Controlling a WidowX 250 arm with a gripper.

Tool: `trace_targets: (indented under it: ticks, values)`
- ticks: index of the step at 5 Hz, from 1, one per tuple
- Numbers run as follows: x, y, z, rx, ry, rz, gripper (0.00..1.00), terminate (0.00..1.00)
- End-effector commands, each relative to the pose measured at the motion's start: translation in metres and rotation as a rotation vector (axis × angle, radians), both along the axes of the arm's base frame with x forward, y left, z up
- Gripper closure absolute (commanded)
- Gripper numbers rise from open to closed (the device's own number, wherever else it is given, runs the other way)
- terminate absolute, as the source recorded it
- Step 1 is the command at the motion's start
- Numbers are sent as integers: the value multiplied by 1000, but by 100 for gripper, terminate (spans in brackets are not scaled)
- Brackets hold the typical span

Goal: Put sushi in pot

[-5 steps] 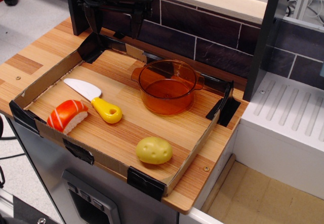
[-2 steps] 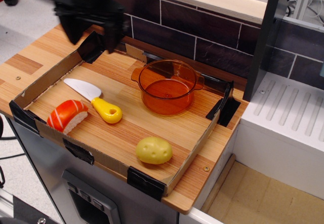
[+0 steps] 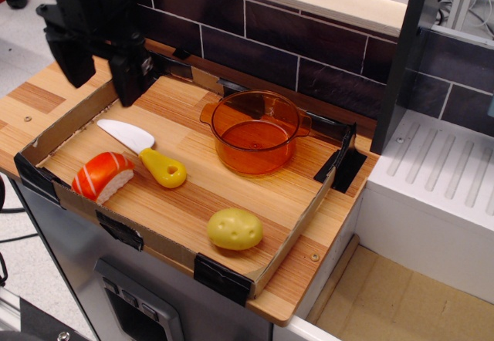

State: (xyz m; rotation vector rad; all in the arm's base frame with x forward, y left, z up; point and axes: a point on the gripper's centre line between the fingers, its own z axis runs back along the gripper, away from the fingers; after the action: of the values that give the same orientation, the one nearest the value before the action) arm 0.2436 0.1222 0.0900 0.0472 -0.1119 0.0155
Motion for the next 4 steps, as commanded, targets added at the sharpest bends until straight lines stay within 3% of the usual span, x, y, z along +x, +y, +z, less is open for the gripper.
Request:
trace_targets:
  ticks: [1,2,4]
  values:
    - [-16,11,-36,64,118,-87,0,0]
    - [-19,9,-58,68,158,-94,0,0]
    - [-14,4,-70,46,178,-74,0,0]
